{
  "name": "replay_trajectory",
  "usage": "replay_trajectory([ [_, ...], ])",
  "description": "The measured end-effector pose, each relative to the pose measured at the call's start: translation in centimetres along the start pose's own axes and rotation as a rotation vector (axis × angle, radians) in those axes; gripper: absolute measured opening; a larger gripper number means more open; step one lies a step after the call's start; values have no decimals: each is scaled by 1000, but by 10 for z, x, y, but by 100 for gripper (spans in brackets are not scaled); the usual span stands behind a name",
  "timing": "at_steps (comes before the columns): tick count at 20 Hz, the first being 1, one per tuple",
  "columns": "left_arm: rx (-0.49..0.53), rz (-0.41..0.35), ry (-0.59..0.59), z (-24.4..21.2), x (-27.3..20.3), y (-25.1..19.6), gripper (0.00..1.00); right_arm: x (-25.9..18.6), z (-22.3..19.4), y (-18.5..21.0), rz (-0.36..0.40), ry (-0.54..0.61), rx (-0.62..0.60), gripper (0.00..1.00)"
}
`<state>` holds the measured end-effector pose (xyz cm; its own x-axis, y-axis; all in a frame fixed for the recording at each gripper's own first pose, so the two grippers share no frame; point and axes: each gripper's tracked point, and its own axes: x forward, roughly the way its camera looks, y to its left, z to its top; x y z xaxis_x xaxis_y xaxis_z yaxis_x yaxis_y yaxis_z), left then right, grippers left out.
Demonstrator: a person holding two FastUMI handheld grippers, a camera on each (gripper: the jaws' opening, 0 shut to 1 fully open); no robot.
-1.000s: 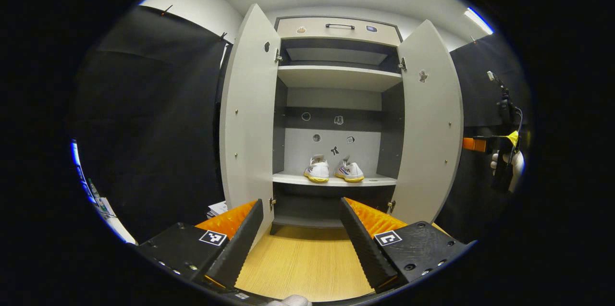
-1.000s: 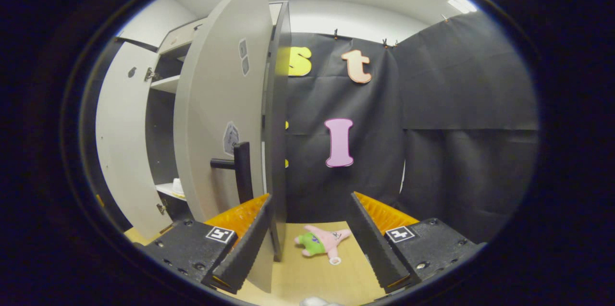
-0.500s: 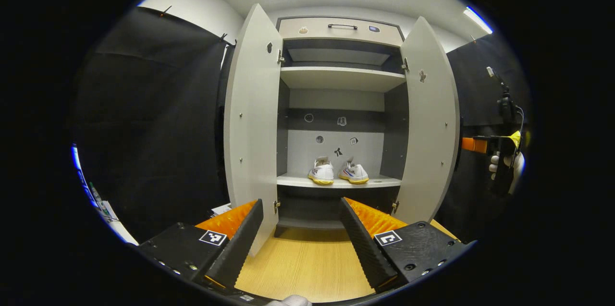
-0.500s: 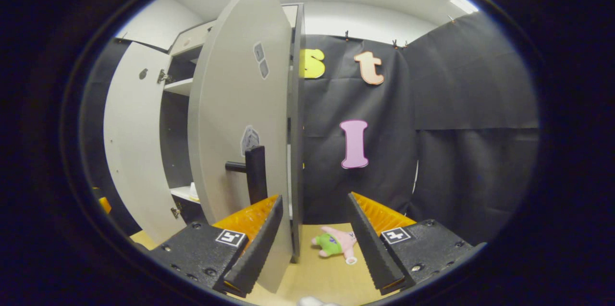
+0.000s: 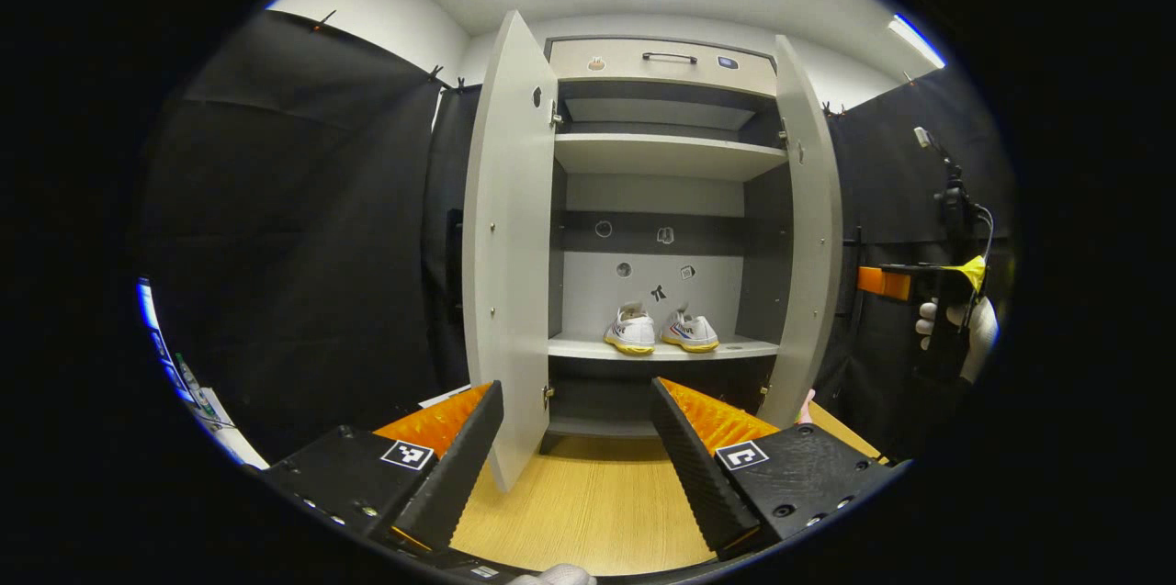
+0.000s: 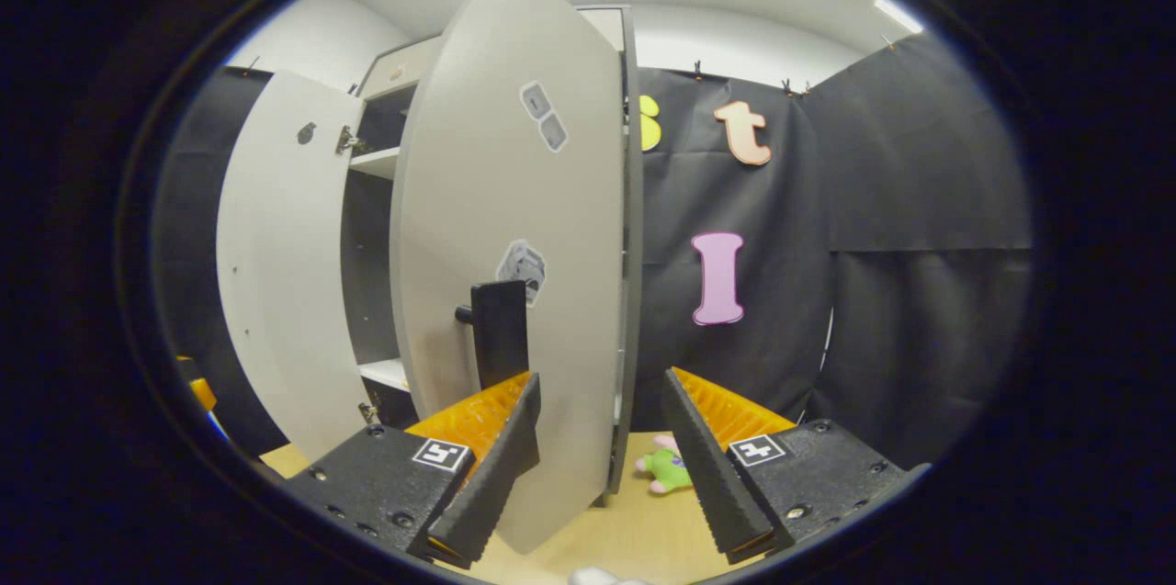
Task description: Grab one shoe with the right hand and put it into the shoe cabinet, grab the other shoe with the left hand and put it into the shoe cabinet; then close the right door with the right hand and the left door with the left hand.
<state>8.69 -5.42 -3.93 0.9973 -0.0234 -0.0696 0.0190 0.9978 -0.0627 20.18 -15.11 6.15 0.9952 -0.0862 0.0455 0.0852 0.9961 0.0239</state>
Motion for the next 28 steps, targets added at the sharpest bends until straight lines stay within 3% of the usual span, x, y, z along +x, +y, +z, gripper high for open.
replay_trajectory([
  [2,-3,-7,1,1,-1,3,95,9,-1,21,41,1,-24,88],
  [3,-3,-11,2,1,-2,5,95,12,-4,33,69,11,-30,82],
  [6,0,-25,5,1,-3,9,95,4,-2,57,100,4,-19,99],
  [19,3,-106,-9,2,-5,37,95,-80,-15,66,11,15,-17,99],
  [28,28,-63,-44,18,28,121,95,-171,-67,77,-95,114,-30,99],
])
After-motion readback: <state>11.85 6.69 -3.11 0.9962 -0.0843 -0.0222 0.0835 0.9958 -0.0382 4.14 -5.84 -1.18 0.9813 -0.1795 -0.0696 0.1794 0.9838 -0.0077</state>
